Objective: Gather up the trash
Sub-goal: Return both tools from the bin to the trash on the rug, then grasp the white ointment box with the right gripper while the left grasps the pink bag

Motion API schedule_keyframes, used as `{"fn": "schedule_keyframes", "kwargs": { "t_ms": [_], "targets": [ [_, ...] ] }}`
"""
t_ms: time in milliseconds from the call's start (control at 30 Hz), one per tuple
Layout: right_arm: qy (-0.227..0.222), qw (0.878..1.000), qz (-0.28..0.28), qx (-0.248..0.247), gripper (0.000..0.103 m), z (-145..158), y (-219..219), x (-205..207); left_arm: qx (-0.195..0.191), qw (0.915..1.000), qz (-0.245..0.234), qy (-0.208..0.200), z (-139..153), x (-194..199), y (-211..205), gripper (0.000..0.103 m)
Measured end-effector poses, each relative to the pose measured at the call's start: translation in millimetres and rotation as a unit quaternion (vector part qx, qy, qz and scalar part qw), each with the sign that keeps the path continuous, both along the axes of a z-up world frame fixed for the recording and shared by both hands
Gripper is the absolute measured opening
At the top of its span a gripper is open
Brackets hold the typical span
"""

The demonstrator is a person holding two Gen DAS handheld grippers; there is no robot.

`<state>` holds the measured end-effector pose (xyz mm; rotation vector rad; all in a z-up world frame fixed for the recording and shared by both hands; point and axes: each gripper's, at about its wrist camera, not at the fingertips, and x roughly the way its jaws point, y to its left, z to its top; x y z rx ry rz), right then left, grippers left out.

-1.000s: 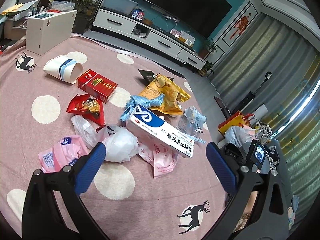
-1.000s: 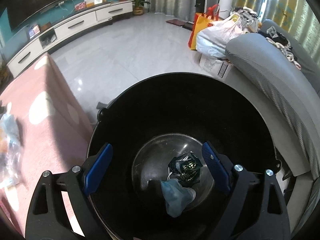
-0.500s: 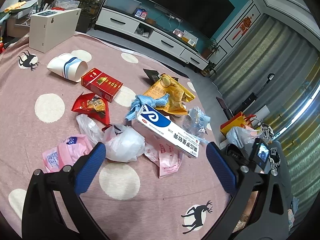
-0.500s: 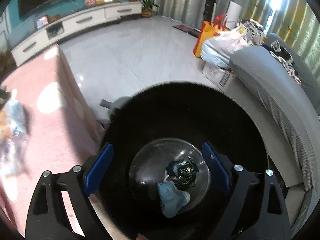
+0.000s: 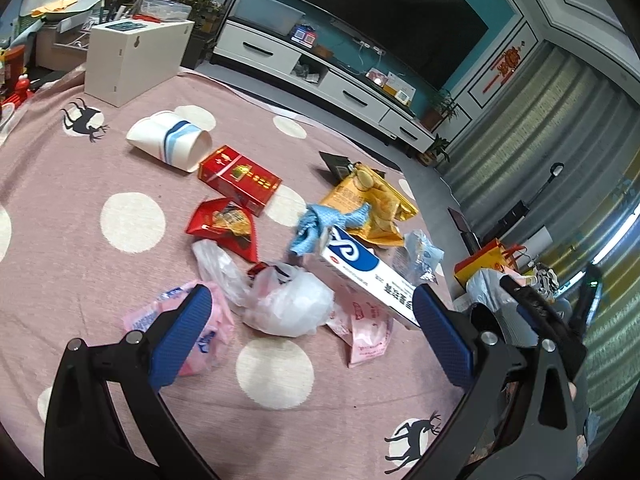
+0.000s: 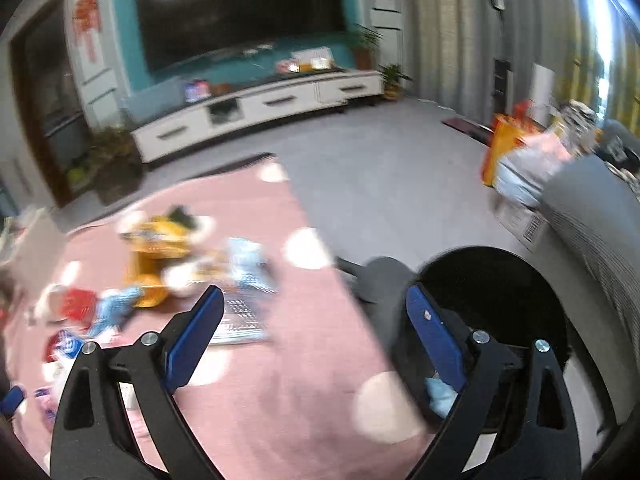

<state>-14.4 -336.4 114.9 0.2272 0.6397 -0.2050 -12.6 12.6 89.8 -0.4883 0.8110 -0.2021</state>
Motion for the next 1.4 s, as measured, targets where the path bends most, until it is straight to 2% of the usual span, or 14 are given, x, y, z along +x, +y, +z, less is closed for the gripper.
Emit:
{"fn": "schedule_keyframes", "kwargs": {
  "t_ms": [167,333,533,900,1400],
  "targets": [
    [-0.01,0.996,0.088,0.012,0.091,13.1,45.9,-1.7,0.008,0.9998,0.015,0.003,-1.5,0.1,11.6,0.1],
    [0.002,0.988,0.147,0.047,0.091,10.5,81.8,6.2,0.013,0.9994,0.03,0.013,-6.5,0.7,23.9,0.1],
    [0.014,0.986,0.165,0.023,0.091,-2.4,111.9,17.9,0.029,0.9985,0.042,0.021,-11.9,3.7,32.5,0.1],
    [0.061,0.98,0.19,0.023,0.091,-31.6,137.6,30.4,0.045,0.9973,0.047,0.035,-20.4,7.0,36.4,0.1],
    [0.077,0.975,0.203,0.046,0.091,-33.2,138.0,28.6,0.048,0.9958,0.058,0.051,-27.8,5.1,48.1,0.1]
  ]
}}
